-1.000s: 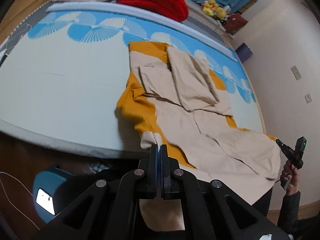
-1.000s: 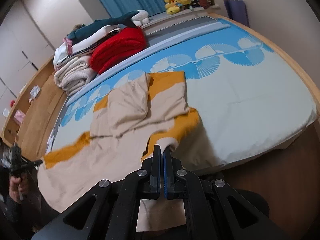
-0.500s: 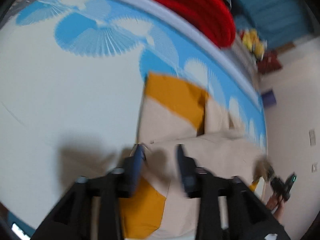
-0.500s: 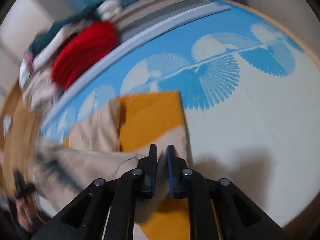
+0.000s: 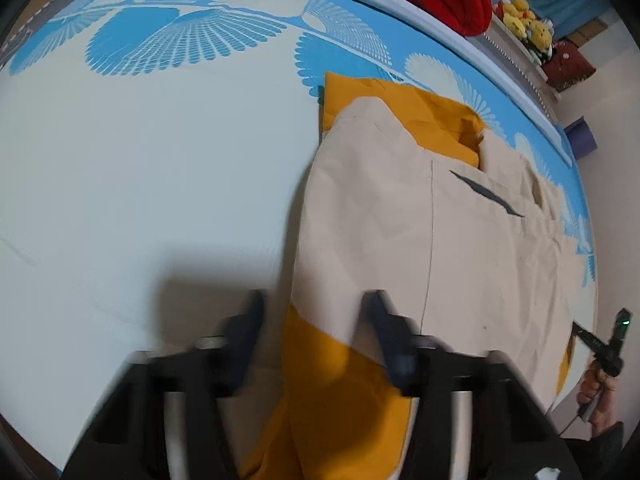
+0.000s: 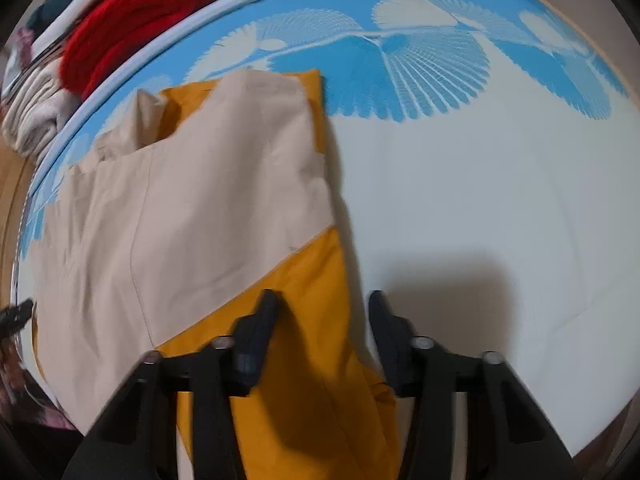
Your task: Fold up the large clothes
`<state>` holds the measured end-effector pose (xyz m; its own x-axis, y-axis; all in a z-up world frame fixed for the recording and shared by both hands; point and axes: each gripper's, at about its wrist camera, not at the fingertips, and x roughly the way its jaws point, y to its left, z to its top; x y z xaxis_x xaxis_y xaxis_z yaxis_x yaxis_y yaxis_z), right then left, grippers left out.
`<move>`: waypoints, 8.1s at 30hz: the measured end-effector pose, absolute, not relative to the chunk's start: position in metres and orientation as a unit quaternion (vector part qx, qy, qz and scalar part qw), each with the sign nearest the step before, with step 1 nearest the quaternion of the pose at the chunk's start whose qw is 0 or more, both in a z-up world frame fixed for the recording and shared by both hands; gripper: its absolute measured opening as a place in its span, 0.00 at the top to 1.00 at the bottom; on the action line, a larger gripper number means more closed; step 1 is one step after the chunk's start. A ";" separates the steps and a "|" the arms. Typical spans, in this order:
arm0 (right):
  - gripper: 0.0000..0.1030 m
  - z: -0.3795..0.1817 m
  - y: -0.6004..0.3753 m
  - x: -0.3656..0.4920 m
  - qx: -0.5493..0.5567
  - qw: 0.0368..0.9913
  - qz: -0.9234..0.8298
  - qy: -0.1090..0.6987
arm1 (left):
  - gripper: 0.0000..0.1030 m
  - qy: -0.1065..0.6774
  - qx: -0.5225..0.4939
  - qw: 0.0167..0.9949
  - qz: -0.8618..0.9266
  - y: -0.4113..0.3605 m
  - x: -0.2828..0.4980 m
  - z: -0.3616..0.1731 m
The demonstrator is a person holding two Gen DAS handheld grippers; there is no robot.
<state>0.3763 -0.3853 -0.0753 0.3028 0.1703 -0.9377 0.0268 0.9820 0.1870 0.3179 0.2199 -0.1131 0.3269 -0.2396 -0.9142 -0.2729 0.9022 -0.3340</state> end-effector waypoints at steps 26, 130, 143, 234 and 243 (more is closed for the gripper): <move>0.84 -0.049 -0.334 0.413 0.003 0.846 0.051 0.530 | 0.72 0.643 -0.005 0.765 -0.043 0.181 0.325 -0.130; 0.70 -0.085 -0.139 0.251 -0.054 0.889 0.105 0.443 | 0.48 0.496 -0.329 0.802 0.049 0.139 0.169 -0.117; 0.70 -0.114 -0.140 0.267 -0.062 0.869 0.097 0.482 | 0.42 0.451 -0.517 0.723 0.082 0.202 0.185 -0.165; 0.78 -0.075 -0.272 0.236 0.072 0.855 0.095 0.505 | 0.57 0.495 -0.067 0.863 -0.068 0.016 0.181 -0.077; 0.91 -0.037 -0.324 0.213 0.234 0.873 0.072 0.421 | 0.50 0.473 -0.135 0.865 -0.097 0.018 0.193 -0.066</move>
<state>0.2128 -0.3244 -0.0374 0.6355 0.3236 -0.7010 0.0707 0.8798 0.4701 0.1929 0.0177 -0.0663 0.5342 -0.2960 -0.7918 0.0409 0.9446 -0.3255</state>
